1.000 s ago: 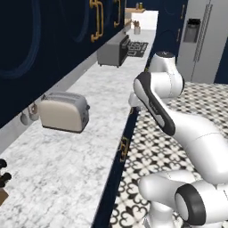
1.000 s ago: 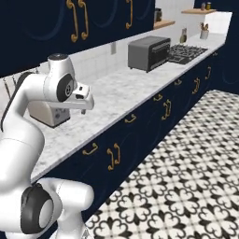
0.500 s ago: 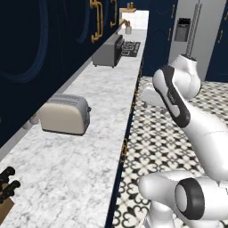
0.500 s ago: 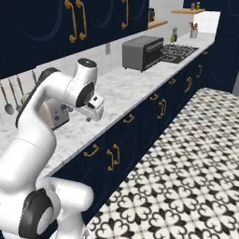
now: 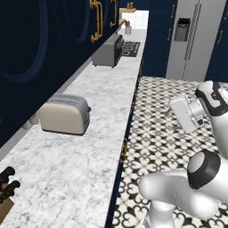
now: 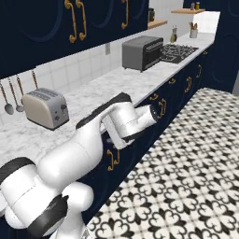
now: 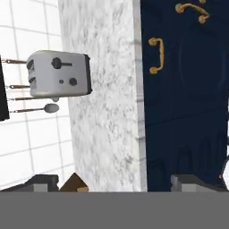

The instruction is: Take a straw from the drawer in front and place it inside the glass cup on the dining counter.

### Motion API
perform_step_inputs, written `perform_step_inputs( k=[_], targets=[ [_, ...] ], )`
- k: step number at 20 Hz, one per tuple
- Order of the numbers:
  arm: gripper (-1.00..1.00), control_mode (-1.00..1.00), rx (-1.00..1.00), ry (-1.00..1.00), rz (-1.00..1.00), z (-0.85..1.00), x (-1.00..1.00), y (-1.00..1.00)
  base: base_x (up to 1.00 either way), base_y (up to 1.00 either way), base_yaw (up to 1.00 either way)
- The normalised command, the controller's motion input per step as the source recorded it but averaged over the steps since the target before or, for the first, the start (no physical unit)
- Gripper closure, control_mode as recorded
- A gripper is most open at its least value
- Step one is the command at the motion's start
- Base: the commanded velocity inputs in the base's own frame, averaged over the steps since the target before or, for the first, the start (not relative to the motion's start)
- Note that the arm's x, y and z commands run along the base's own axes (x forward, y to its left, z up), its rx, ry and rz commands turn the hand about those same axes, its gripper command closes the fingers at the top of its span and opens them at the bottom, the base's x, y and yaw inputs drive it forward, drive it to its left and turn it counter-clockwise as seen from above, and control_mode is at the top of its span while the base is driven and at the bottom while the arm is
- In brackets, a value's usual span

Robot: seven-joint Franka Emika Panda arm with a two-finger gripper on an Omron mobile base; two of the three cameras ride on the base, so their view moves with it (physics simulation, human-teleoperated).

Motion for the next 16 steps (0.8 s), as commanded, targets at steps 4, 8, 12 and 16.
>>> perform_step_inputs(
  k=[4, 8, 12, 16],
  targets=[
    [-1.00, -1.00, 0.51, 0.06, 0.00, -0.74, 0.42, -0.28, 0.00, 0.00, 0.00],
    [-1.00, -1.00, 0.38, 0.03, 0.00, -0.82, 0.41, -0.01, 0.00, 0.00, 0.00],
    [-1.00, -1.00, 0.23, 0.00, 0.00, -0.86, 0.17, 0.18, 0.00, 0.00, 0.00],
    [-1.00, -1.00, 0.11, -0.01, 0.01, -0.68, 0.02, 0.28, 0.00, 0.00, 0.00]
  ],
)
